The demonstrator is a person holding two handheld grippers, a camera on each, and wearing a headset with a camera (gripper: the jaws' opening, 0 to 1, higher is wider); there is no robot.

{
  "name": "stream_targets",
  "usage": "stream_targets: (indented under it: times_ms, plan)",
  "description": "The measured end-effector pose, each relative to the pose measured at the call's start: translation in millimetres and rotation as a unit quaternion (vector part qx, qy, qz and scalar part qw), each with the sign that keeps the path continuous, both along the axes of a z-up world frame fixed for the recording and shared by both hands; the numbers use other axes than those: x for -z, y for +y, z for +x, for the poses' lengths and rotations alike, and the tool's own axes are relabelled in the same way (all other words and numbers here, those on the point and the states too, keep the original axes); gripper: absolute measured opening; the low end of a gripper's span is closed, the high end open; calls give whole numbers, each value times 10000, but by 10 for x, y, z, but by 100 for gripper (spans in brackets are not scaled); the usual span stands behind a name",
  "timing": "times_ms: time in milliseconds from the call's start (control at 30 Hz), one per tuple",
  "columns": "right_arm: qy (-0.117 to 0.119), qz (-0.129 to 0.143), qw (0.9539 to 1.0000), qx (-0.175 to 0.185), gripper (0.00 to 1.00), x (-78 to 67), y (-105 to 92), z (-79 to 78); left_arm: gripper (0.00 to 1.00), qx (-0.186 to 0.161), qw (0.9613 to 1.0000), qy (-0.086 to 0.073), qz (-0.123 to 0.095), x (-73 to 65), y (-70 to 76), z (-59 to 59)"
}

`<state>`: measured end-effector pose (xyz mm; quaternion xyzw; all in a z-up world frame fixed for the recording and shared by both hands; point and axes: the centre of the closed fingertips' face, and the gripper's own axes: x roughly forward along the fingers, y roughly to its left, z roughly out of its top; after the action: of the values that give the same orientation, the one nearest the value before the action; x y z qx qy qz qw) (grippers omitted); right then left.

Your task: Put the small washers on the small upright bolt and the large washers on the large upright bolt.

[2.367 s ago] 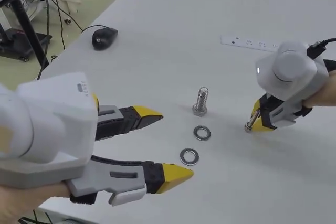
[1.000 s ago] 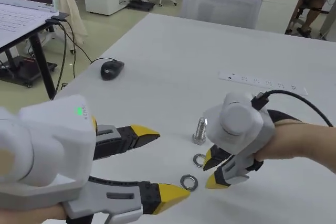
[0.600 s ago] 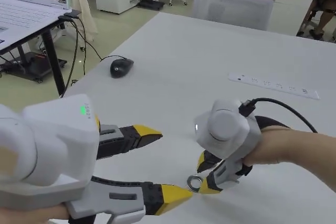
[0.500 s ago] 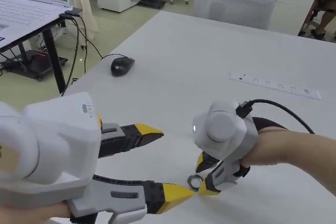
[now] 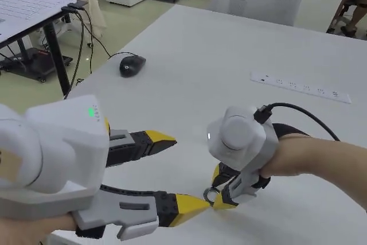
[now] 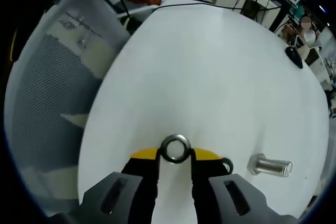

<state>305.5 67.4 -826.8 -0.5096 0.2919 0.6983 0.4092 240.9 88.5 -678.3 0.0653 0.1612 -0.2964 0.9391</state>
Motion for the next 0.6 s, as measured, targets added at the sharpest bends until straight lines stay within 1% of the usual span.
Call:
stream_targets:
  times_ms: [100, 200, 367, 533, 600]
  plan:
    - [-12, -10, 10000, 23, 22, 3, -2, 5, 55, 4, 10000, 6, -3, 6, -9, -4]
    - [61, 25, 9998, 173, 22, 1, 3, 12, 55, -6, 10000, 12, -4, 12, -11, -9]
    - [64, 24, 9999, 152, 21, -2, -10, -8, 55, -3, 10000, 24, -6, 21, -19, -19]
    - [57, 78, 9998, 147, 21, -62, -15, 10, 55, -8, 10000, 31, -10, 25, -24, -13]
    - [4, 96, 9999, 137, 21, -109, -33, 46, 55, 3, 10000, 32, 9, 28, -25, -9]
